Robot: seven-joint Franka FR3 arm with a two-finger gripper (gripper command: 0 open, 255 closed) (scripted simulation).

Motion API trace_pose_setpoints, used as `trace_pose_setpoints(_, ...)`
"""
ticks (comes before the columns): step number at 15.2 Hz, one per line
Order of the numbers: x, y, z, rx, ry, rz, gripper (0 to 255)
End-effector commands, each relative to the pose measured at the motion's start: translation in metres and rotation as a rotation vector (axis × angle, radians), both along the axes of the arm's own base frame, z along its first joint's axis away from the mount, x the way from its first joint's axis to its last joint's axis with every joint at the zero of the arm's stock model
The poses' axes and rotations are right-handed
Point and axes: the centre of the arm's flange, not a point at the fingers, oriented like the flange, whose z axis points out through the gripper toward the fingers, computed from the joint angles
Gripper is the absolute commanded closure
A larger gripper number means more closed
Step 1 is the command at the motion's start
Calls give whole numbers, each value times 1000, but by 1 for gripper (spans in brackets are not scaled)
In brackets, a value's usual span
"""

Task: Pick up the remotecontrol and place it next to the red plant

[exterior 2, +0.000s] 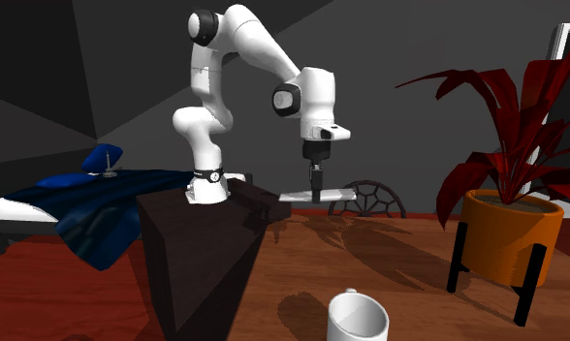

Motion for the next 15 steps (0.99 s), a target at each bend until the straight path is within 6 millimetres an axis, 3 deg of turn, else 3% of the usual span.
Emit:
trace_pose_setpoints(1, -1, 1, -11, 0, -1, 0, 255)
trace_pose_setpoints(15, -1, 1, -85, 0, -1, 0, 255)
